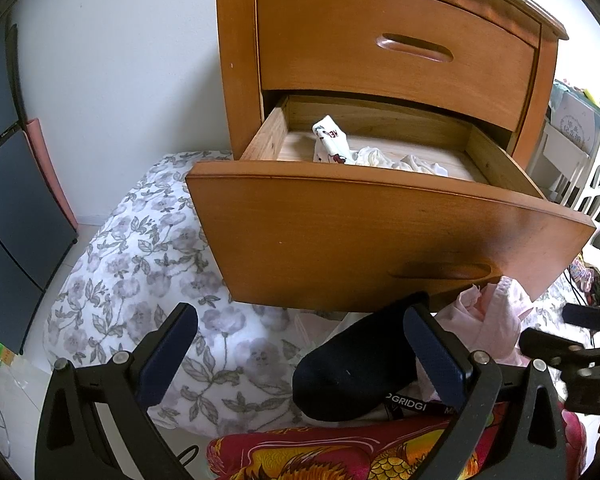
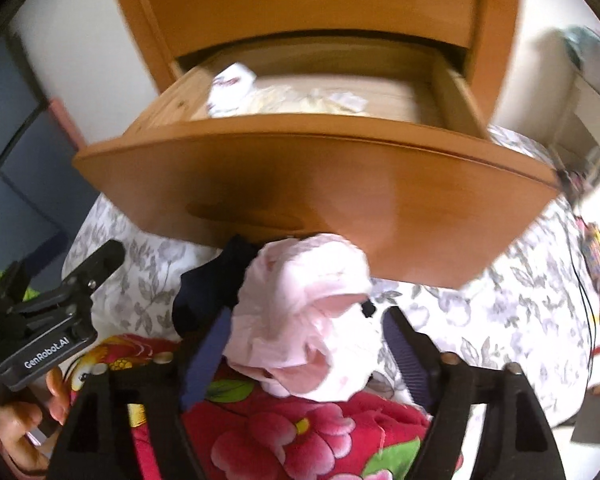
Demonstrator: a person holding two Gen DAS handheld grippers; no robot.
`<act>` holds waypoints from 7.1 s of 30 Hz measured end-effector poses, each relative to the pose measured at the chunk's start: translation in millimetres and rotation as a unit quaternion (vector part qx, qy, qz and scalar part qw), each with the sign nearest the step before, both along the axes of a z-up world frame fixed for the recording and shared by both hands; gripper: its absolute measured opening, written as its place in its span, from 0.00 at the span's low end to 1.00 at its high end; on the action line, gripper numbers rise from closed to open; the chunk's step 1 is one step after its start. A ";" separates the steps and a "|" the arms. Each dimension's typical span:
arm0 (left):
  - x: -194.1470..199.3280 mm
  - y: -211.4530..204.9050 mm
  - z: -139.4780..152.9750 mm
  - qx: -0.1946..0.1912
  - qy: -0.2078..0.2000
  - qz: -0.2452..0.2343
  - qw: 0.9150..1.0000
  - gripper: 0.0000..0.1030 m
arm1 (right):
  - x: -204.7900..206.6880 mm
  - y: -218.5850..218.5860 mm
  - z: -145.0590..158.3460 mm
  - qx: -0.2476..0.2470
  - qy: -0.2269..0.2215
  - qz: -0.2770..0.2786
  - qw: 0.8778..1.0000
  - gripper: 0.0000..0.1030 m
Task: Take underwear out of drawer
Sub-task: 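Lower the pink garment onto the navy sock and open the right gripper, then move the right gripper back from the pink garment, then reach the left gripper down into the drawer toward the white HELLO sock, then close the left gripper on the white HELLO sock, then lift the white HELLO sock up out of the drawer with the left gripper, then carry the white HELLO sock toward the pink garment on the bed with the left gripper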
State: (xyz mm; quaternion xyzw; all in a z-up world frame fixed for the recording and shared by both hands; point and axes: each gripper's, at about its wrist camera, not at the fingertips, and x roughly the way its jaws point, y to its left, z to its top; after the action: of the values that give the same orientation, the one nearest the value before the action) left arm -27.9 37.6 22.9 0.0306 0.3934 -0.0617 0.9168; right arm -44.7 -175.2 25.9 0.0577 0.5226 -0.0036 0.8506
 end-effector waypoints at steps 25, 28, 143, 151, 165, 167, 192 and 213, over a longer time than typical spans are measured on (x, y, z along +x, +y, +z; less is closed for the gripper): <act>-5.0 10.6 10.4 -0.024 -0.007 0.019 1.000 1.00 | -38.9 4.0 19.2 0.000 -0.108 -0.029 0.994 1.00; -11.7 12.3 19.5 -0.033 -0.023 0.016 0.999 1.00 | -38.7 4.4 20.0 -0.002 -0.115 -0.029 0.993 1.00; 238.3 -33.0 18.6 0.012 0.211 0.018 0.977 0.06 | -20.2 -31.1 -13.5 0.130 -0.091 -0.064 0.985 1.00; 215.5 -26.9 55.2 -0.007 0.161 -0.005 0.987 0.06 | -20.8 -29.7 -12.7 0.121 -0.089 -0.068 0.986 1.00; 135.8 12.9 120.8 -0.047 0.016 -0.018 0.999 0.06 | -20.9 -29.1 -12.0 0.110 -0.084 -0.076 0.987 1.00; 119.8 17.2 129.6 -0.043 -0.011 -0.017 0.999 0.06 | -21.1 -29.1 -12.1 0.109 -0.083 -0.077 0.988 1.00; -37.1 64.0 218.5 -0.093 -0.215 -0.041 0.971 0.07 | -20.1 -23.4 -11.1 0.074 -0.075 -0.080 0.991 1.00; -46.8 43.3 165.9 -0.126 -0.145 -0.079 0.978 0.07 | -18.6 -19.9 -11.3 0.064 -0.071 -0.079 0.992 1.00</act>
State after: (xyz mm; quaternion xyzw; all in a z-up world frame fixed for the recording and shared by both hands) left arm -74.8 80.9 188.8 -0.0453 0.2421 -0.1773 0.9528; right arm -63.3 -195.1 14.6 0.1529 0.4541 -0.0337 0.8771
